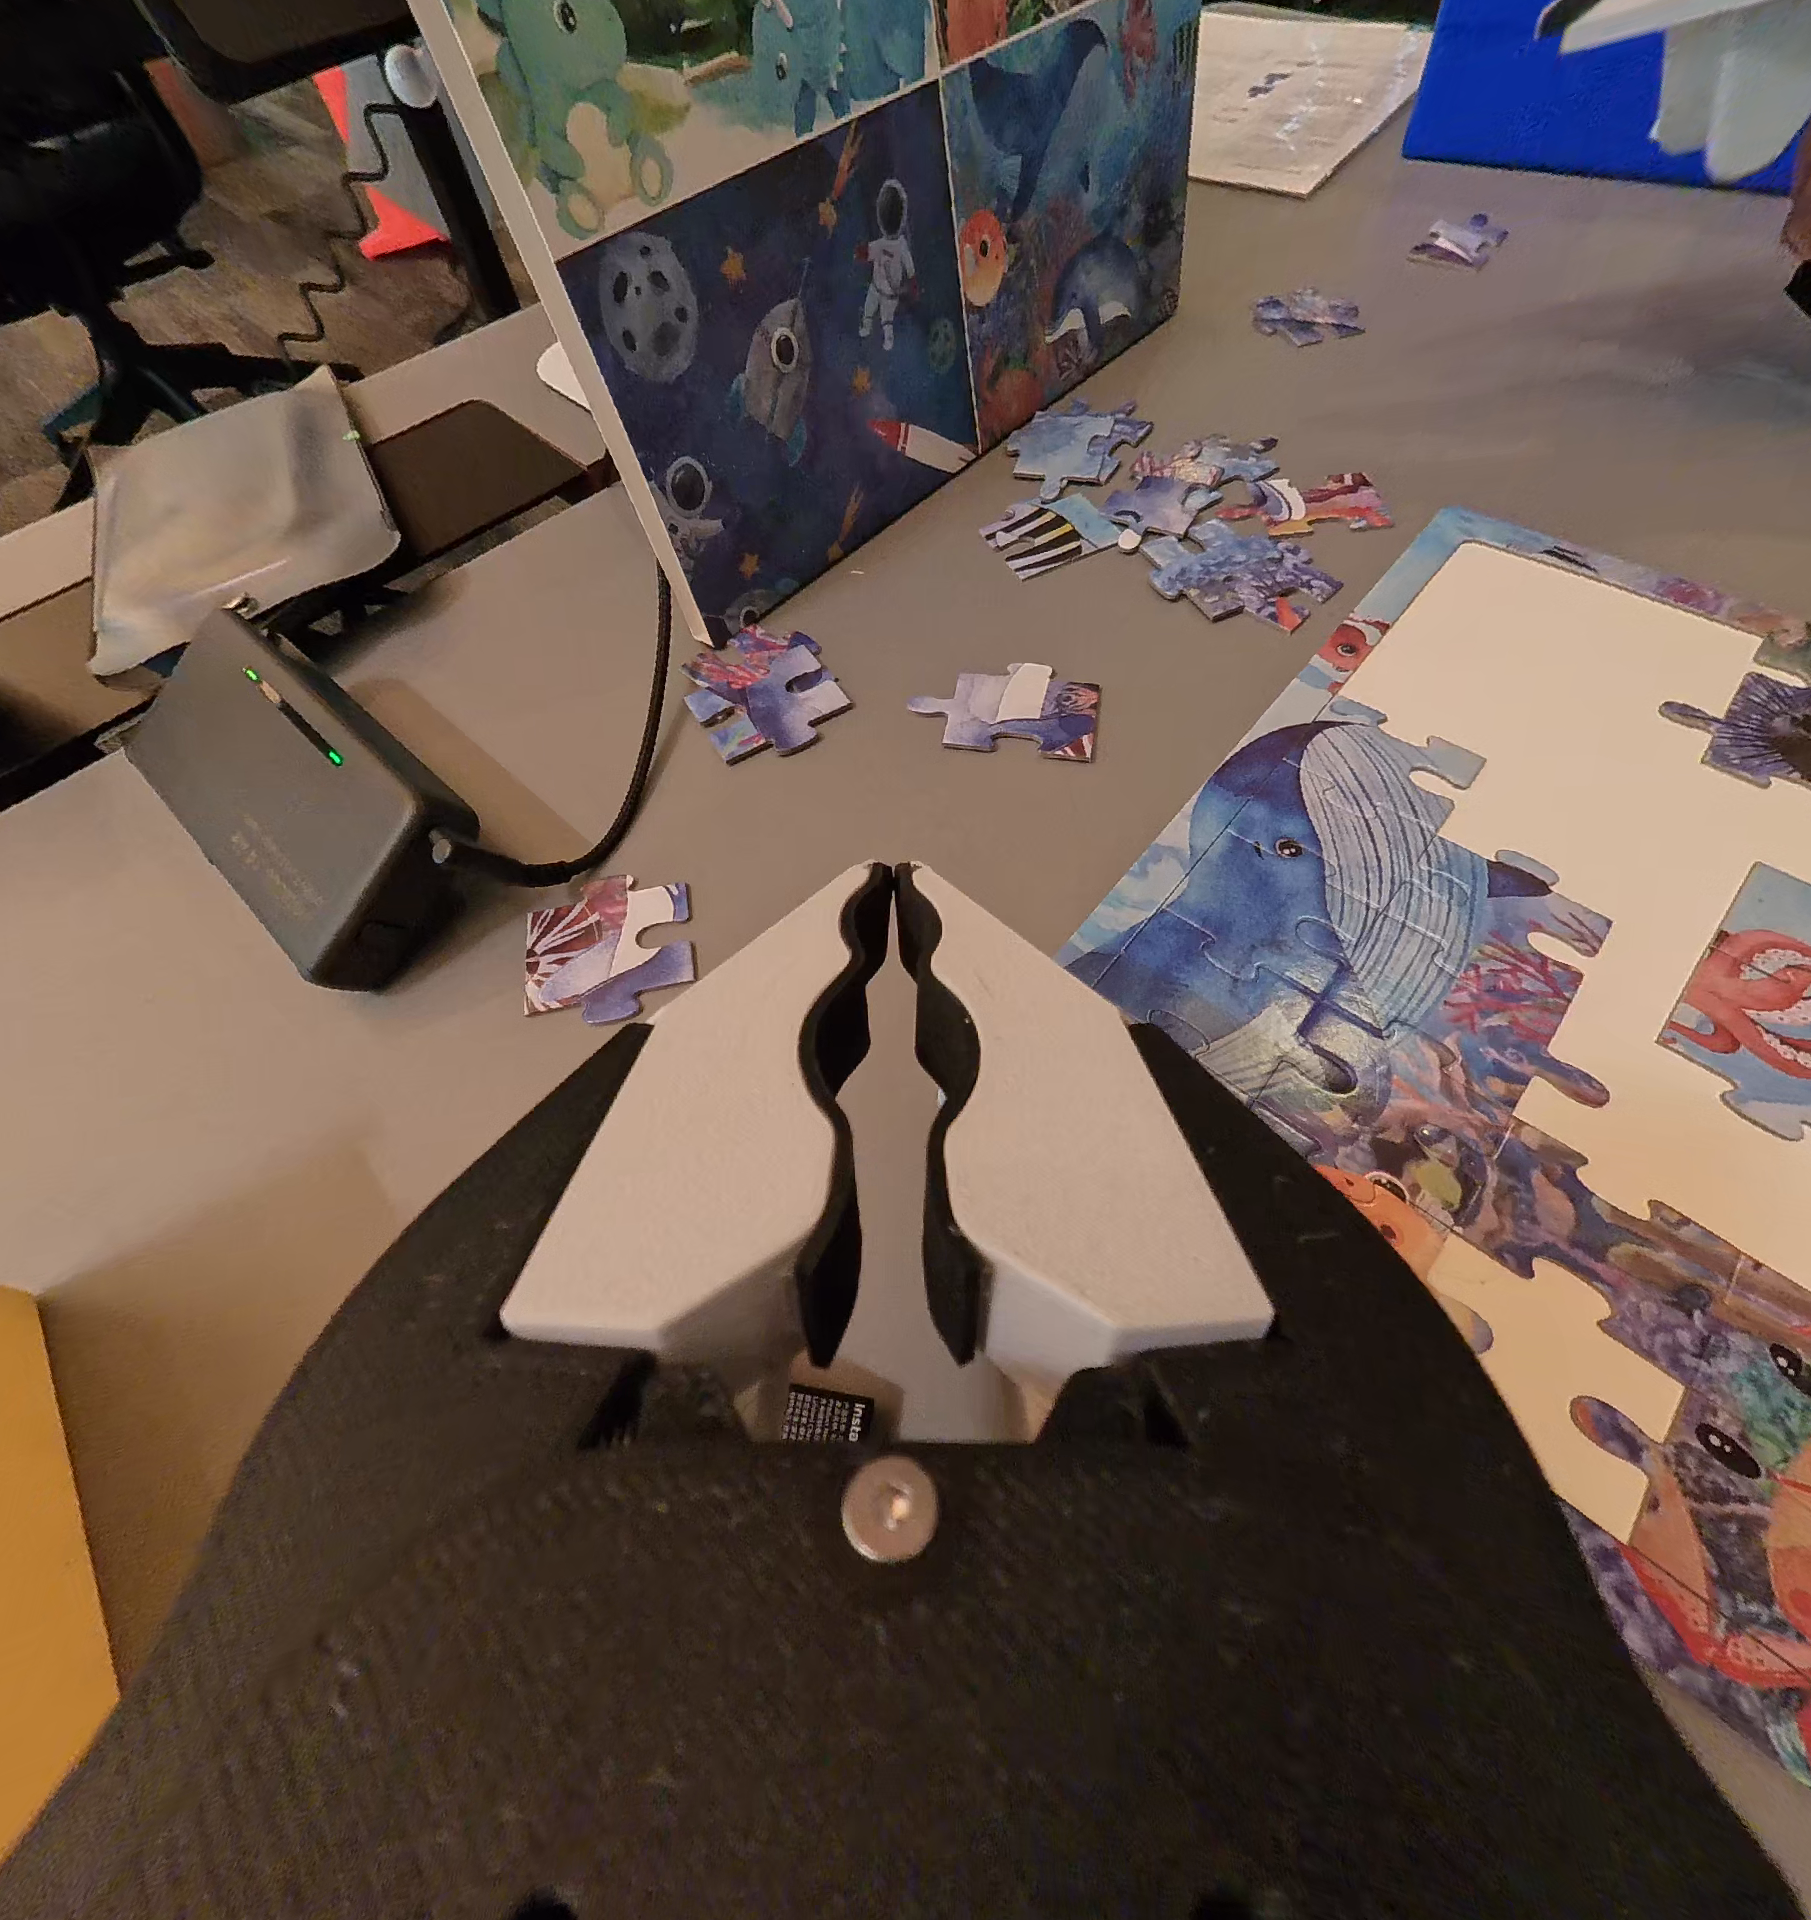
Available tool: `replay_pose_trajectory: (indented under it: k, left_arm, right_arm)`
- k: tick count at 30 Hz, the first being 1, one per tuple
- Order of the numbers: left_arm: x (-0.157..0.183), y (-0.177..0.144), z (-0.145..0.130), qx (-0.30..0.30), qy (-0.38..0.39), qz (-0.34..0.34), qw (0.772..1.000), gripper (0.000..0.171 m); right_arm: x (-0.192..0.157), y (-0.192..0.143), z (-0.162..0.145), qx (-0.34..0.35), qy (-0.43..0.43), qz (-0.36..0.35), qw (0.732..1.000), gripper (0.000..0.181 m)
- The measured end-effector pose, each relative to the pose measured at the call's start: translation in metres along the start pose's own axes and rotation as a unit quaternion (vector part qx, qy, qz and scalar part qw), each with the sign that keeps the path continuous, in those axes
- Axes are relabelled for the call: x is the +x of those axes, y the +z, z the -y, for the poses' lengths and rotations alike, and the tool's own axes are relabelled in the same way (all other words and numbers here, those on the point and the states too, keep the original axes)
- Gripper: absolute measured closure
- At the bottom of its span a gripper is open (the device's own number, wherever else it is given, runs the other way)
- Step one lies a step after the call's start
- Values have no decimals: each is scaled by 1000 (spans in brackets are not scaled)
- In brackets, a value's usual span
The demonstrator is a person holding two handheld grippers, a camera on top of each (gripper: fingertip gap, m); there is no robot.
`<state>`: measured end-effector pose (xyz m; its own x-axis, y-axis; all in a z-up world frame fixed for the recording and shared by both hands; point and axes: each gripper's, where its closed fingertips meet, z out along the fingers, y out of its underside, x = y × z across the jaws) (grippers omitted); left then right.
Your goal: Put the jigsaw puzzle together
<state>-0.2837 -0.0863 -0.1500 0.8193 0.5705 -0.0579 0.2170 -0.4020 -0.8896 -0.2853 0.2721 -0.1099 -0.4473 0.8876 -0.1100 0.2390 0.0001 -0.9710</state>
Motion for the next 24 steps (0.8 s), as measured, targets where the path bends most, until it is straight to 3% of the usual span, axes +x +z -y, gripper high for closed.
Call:
replay_pose_trajectory:
  k: [13, 24]
  left_arm:
    - [1, 1, -1, -3, 4, 0, 1000, 171]
    - [2, 2, -2, -7, 9, 1, 1000, 171]
  right_arm:
    - [21, -10, 3, 15, 22, -27, 999, 155]
    - [58, -43, 21, 59, 30, -86, 994, 154]
